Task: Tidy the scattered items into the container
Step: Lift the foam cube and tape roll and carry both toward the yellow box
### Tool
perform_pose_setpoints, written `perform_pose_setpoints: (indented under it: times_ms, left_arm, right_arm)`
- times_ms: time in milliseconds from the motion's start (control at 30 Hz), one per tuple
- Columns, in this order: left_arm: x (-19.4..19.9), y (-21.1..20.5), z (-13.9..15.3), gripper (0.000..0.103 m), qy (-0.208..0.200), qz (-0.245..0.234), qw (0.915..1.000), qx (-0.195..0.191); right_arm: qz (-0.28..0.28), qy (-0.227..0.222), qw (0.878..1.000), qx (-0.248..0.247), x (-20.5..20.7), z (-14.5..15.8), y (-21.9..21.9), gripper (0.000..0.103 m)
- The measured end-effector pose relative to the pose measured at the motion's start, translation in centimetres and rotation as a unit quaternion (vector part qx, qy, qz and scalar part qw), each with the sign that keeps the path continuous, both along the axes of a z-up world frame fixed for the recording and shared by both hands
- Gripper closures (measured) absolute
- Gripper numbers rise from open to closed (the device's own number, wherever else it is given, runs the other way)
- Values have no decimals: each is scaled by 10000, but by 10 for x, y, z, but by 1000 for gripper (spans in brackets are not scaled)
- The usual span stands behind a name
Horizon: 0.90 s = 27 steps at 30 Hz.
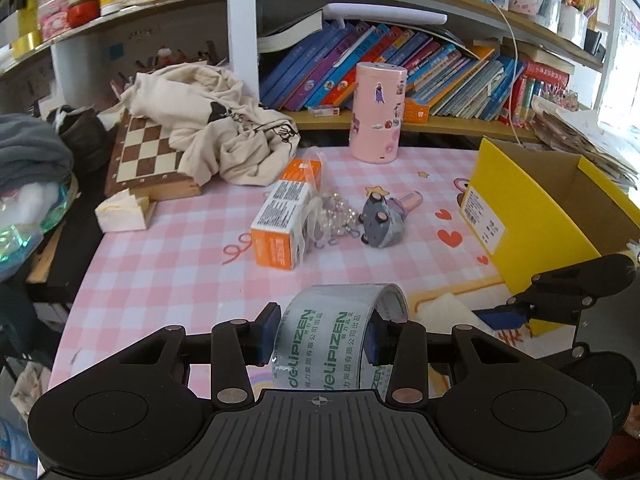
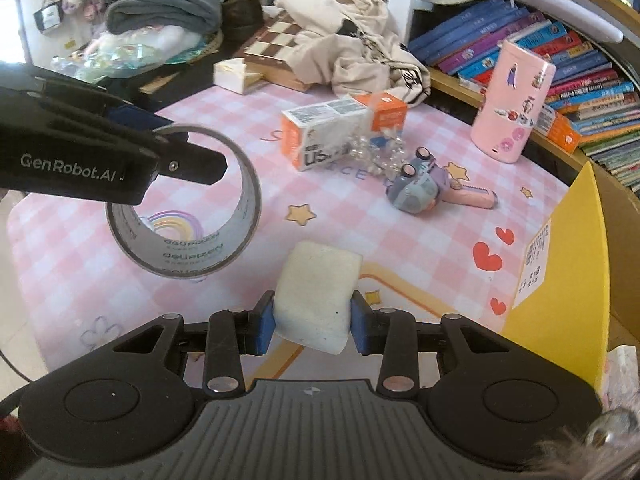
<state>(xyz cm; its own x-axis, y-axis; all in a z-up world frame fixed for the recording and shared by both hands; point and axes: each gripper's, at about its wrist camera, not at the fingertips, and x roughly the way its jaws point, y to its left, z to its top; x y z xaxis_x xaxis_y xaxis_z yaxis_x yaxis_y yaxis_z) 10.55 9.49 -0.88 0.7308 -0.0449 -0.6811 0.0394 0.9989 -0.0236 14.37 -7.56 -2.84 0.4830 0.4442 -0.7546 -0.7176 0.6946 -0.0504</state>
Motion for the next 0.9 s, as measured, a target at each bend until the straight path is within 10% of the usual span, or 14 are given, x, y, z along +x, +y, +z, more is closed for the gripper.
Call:
perform_pose_setpoints:
  times_ms: [900]
  left_arm:
    - [-82,-12,20,63,-321,-86,9969,-713]
  right_arm:
    - [-165,36,9995,268,-80,27,-38,68]
